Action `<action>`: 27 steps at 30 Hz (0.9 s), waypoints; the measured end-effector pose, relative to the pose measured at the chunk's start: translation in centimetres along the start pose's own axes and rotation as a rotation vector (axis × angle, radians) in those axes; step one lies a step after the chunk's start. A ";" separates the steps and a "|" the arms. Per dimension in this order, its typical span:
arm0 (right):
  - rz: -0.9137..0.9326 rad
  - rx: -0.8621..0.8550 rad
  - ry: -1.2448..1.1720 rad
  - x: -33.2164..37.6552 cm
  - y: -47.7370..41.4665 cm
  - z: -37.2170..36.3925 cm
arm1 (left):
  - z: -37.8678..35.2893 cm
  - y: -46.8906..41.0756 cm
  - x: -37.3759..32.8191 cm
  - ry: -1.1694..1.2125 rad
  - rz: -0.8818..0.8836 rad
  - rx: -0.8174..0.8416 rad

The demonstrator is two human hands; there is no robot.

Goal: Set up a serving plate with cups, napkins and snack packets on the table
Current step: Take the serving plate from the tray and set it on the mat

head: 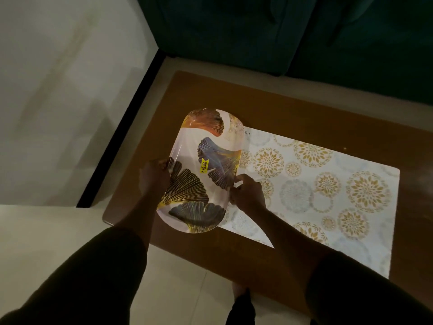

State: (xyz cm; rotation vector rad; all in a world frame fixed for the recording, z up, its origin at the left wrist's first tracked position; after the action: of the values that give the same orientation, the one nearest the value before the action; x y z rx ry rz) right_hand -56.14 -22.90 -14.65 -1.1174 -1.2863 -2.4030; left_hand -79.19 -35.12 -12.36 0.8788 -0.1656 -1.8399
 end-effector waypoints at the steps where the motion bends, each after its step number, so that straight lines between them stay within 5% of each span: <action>1: -0.011 0.011 -0.008 -0.2 -0.2 -0.3 | -0.1 -0.3 0.2 -0.009 0.011 -0.003; 27: -0.003 0.073 -0.074 -0.3 -1.2 -2.1 | -1.4 -2.3 1.1 -0.070 -0.054 -0.108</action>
State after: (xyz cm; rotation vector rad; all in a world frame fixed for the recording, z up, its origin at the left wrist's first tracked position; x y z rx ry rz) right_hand -57.67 -23.87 -16.30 -1.1944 -1.3882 -2.3166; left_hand -80.20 -34.62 -15.04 0.7510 -0.0861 -1.9125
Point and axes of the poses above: each hand's wrist, its own y-axis away from the middle knuckle, its own z-axis out of the back of the hand, x = y × z, the point moved 5 cm from there along -y, towards the middle knuckle, and after that the axes turned 9 degrees about x, right-handed, at the moved point
